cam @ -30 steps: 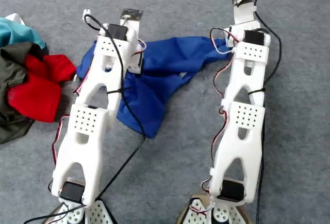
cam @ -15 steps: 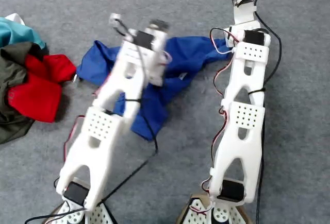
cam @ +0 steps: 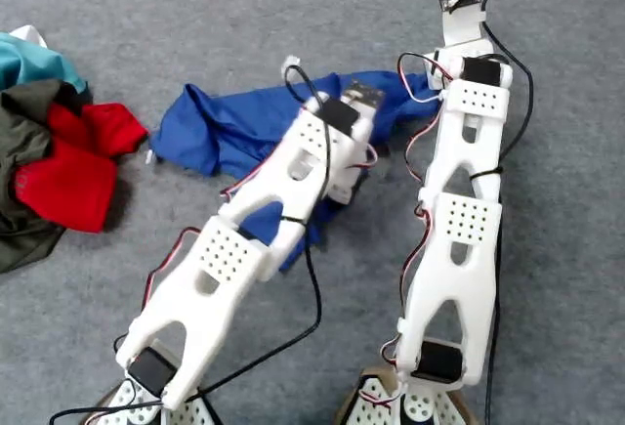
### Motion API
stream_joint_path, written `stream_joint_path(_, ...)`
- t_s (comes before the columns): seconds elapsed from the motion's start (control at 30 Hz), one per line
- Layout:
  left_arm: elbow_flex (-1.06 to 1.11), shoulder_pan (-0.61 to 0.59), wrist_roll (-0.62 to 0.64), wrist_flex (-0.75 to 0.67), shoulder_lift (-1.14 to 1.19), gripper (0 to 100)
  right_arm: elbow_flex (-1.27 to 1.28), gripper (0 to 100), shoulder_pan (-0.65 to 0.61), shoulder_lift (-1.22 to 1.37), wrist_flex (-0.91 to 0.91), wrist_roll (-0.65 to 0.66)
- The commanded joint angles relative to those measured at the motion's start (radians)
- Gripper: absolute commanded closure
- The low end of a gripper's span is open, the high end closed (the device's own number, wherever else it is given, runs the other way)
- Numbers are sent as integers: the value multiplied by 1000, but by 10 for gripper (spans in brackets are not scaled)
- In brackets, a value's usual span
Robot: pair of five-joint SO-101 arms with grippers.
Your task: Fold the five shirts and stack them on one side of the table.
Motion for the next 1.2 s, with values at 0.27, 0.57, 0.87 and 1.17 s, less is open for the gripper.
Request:
stream_joint_path(0.27, 52, -23, 75, 25, -292, 864, -56, 997, 18, -10, -15, 11)
stream_joint_path(0.57, 141, -198, 66, 0, -406, 864, -56, 997, 16, -10, -15, 11)
stream_joint_path(0.87, 135, -226, 28, -100, -177, 864, -56, 997, 13, -10, -14, 11)
stream_joint_path(1.17, 107, -213, 25, -86, -160, 867, -56, 997, 13, -10, -14, 11)
